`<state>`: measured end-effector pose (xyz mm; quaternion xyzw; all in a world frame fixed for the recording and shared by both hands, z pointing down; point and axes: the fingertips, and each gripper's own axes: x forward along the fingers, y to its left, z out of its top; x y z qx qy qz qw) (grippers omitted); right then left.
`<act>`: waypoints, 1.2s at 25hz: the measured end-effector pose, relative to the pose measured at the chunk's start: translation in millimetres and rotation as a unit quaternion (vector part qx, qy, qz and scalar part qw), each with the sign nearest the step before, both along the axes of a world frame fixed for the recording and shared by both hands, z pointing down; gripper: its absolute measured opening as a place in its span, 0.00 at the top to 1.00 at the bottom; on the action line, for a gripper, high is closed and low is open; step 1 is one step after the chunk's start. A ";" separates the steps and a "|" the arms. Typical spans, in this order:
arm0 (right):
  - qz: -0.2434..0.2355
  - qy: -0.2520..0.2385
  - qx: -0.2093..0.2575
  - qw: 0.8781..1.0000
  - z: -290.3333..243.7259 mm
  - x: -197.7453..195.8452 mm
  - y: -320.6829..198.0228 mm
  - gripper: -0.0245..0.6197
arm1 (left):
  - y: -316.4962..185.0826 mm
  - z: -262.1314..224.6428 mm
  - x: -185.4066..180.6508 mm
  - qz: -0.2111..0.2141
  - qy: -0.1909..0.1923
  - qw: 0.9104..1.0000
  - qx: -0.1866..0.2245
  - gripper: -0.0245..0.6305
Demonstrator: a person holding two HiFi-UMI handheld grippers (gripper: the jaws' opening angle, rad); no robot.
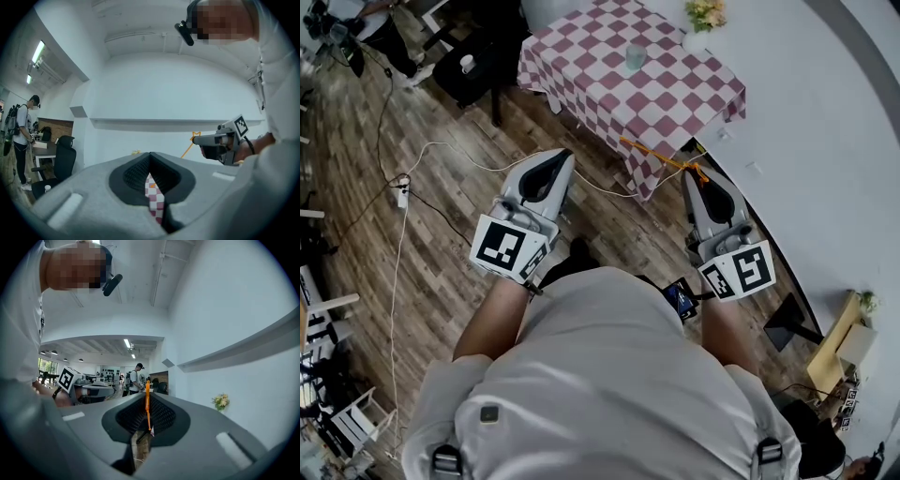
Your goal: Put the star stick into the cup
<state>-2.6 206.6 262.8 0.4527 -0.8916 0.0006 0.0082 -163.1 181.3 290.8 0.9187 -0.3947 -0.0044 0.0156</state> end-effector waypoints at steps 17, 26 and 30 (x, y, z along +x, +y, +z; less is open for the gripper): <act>-0.003 0.007 -0.002 1.000 -1.1 -56.6 -68.4 0.92 | -62.4 2.0 -49.4 0.012 0.009 1.000 -0.004 0.96; -0.024 -0.003 -0.006 1.000 5.8 -45.4 -113.2 0.92 | -97.0 6.5 -42.4 -0.012 0.005 1.000 -0.008 0.96; -0.031 -0.001 -0.014 0.999 11.3 -28.2 -137.4 0.92 | -119.9 10.1 -25.0 -0.017 0.005 1.000 -0.014 0.96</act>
